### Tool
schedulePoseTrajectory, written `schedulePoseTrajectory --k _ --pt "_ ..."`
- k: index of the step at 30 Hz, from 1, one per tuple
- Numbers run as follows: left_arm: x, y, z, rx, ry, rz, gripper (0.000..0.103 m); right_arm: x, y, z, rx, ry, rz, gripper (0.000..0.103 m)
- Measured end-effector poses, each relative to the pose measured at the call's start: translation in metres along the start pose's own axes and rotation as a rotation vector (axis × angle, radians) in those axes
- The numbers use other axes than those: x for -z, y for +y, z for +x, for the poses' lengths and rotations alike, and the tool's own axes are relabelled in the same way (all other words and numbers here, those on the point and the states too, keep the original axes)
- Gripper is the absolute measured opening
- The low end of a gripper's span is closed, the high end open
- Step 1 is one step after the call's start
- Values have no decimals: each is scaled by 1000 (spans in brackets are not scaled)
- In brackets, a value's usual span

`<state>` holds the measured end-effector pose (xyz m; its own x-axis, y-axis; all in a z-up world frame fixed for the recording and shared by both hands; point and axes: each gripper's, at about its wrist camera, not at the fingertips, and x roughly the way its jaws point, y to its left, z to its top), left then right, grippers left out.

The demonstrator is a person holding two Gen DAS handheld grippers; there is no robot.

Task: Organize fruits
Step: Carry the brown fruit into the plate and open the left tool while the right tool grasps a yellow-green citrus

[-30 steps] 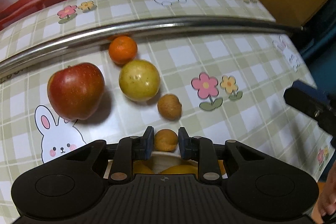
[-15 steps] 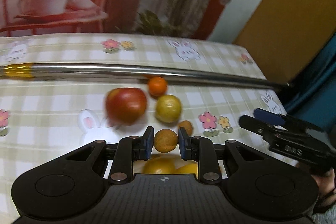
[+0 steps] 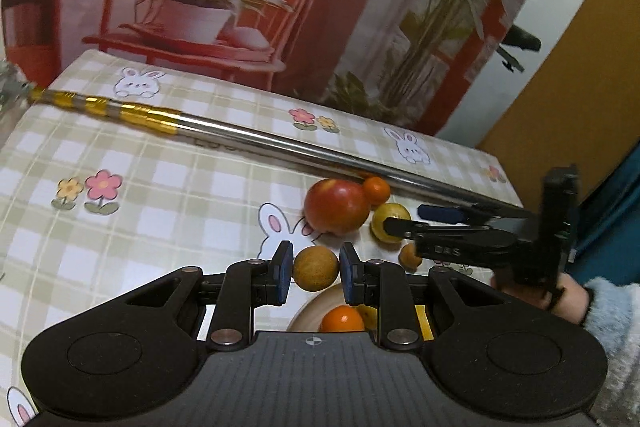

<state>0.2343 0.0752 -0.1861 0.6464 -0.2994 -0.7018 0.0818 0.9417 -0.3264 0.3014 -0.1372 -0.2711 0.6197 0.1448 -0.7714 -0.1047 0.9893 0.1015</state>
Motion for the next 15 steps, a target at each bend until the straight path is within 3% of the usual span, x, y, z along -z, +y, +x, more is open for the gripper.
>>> schedulePoseTrajectory --k 5,10,15 --pt "9 3 -5 -24 -9 29 26 1 0 13 -1 50 12 43" --pt "17 8 -4 -6 9 31 26 3 1 10 22 48 15 42" --pt "23 2 -6 14 7 51 26 10 0 -19 19 -6 88 42"
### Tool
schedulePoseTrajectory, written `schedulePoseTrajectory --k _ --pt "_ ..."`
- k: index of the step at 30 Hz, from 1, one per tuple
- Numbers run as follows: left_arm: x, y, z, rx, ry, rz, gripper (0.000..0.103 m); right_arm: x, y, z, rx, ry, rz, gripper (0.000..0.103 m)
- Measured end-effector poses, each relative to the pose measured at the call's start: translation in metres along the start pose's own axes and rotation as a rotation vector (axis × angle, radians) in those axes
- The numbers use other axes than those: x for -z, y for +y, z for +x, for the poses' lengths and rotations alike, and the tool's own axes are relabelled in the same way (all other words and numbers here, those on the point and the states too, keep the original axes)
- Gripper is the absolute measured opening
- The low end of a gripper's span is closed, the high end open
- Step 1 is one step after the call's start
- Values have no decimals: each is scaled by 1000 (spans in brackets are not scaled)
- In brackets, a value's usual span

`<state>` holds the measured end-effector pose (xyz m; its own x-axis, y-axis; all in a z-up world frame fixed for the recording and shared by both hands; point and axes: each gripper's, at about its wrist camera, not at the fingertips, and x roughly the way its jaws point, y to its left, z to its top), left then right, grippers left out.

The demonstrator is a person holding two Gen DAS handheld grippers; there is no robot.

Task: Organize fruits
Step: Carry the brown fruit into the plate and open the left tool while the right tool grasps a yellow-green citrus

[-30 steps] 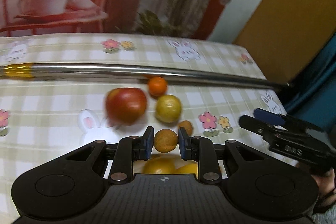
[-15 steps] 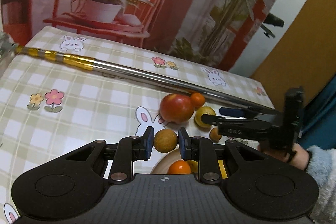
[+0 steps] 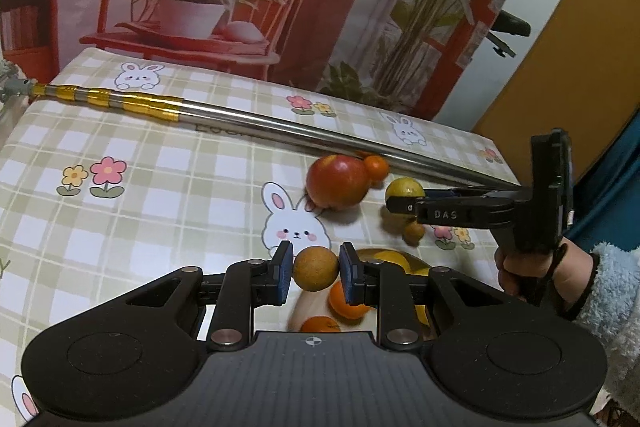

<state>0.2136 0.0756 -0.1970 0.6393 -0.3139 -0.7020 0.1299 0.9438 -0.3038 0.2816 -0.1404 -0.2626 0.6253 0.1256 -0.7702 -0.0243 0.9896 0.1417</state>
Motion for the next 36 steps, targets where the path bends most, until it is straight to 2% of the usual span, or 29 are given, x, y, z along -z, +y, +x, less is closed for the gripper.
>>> schedulePoseTrajectory --k 9,13,20,31,36 --pt "13 -10 6 16 32 27 26 30 14 -61 -11 -86 69 42" --pt "24 -16 14 32 73 40 26 46 23 -77 -22 -84 67 43" --pt "38 -28 29 27 122 116 26 61 33 -93 -24 -85 39 43" --pt "24 -26 49 -51 127 200 26 57 43 -103 -58 -107 20 42" --pt "25 -28 52 -50 123 226 26 58 52 -102 -83 -88 -3 43"
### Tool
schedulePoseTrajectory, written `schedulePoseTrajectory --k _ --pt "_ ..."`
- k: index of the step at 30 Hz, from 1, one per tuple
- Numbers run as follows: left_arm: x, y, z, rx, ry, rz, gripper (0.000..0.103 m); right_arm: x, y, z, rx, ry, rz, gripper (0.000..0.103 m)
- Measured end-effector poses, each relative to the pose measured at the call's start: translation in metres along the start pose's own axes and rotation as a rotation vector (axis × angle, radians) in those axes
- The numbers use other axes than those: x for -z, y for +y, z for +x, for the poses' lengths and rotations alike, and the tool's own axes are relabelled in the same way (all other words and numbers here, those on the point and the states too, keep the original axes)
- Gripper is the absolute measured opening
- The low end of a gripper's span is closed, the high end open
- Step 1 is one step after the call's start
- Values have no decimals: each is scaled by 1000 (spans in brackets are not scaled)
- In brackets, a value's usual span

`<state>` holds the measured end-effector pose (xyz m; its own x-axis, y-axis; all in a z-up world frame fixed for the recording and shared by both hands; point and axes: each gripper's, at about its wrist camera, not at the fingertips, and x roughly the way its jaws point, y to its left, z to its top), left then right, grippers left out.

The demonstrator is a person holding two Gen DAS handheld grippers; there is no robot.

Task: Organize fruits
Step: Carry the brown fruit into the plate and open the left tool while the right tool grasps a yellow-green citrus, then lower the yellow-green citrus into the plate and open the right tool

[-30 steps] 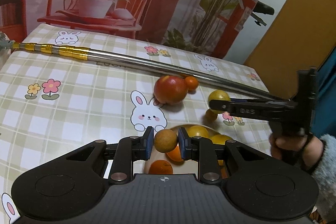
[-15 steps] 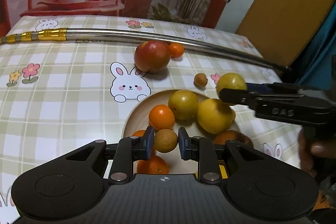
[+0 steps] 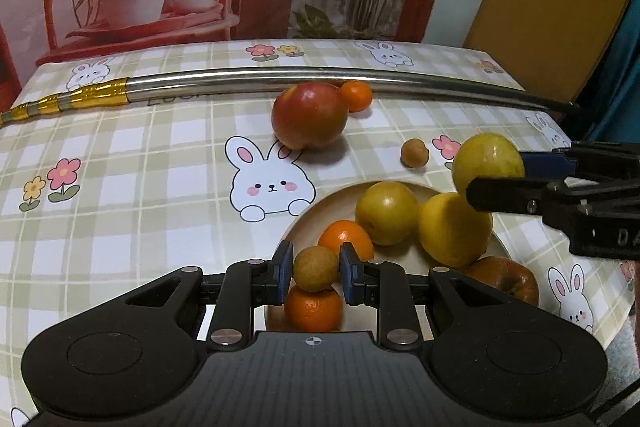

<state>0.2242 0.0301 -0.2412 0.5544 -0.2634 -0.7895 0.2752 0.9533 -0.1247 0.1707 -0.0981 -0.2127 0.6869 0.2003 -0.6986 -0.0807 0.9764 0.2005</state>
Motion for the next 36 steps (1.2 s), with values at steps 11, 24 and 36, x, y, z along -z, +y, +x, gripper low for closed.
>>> schedulePoseTrajectory --k 11,24,36 --pt "6 9 6 23 25 -56 27 4 16 5 -34 44 -34 43" --pt "10 22 -43 -11 -69 -131 29 11 40 22 -85 132 -91 43" --pt "18 34 -65 -41 -108 -173 37 13 52 58 -82 261 -117 43"
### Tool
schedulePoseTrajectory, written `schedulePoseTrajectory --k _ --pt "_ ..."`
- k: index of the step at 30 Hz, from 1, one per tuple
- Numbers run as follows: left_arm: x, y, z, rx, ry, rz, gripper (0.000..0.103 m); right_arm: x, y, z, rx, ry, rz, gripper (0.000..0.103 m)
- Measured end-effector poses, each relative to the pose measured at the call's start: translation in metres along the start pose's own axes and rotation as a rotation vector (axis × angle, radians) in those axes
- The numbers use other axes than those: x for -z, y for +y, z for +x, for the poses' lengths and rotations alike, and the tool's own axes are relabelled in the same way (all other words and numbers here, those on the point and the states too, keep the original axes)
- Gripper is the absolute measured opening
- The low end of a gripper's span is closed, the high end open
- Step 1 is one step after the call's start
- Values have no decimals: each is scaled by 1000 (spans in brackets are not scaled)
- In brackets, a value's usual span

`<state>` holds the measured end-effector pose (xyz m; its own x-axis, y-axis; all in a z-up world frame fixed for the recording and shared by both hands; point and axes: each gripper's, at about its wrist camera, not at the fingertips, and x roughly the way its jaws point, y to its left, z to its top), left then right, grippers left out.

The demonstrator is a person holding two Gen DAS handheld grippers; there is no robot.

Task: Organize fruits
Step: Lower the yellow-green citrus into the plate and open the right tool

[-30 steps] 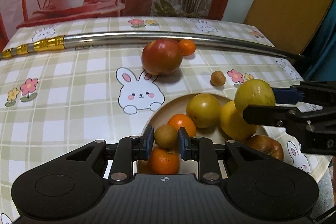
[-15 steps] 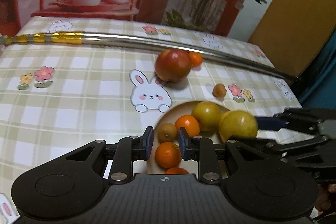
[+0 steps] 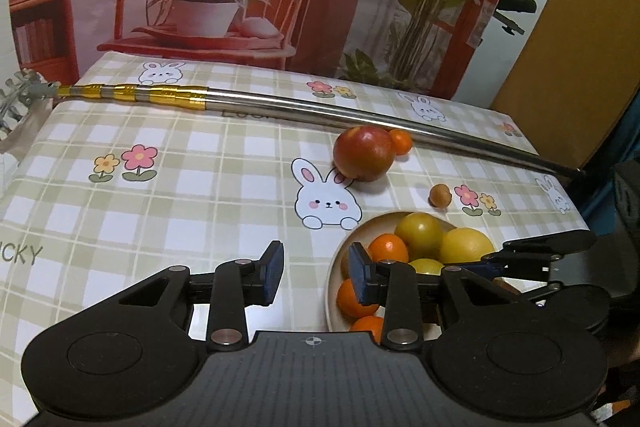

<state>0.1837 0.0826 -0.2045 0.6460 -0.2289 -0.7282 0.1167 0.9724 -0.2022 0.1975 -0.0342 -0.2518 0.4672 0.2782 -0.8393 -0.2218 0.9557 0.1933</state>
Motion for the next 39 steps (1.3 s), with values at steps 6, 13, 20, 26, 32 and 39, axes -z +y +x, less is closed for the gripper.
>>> schedulePoseTrajectory --k 6,13,20,26,32,39 --pt "5 0 3 15 10 -17 37 2 -1 8 -9 17 41 43" --pt "8 -2 2 21 7 -12 37 -3 1 11 -6 13 34 43" --pt "11 -2 3 17 15 -16 37 -4 0 10 -20 5 44 45" --pt "10 -3 3 13 13 -15 37 -5 -2 -6 -17 -58 34 46" --pt "3 -8 1 17 5 3 37 -15 -25 -41 11 -175 70 45" --pt "-27 -12 -3 22 -23 8 37 -21 -80 -92 86 -318 170 46"
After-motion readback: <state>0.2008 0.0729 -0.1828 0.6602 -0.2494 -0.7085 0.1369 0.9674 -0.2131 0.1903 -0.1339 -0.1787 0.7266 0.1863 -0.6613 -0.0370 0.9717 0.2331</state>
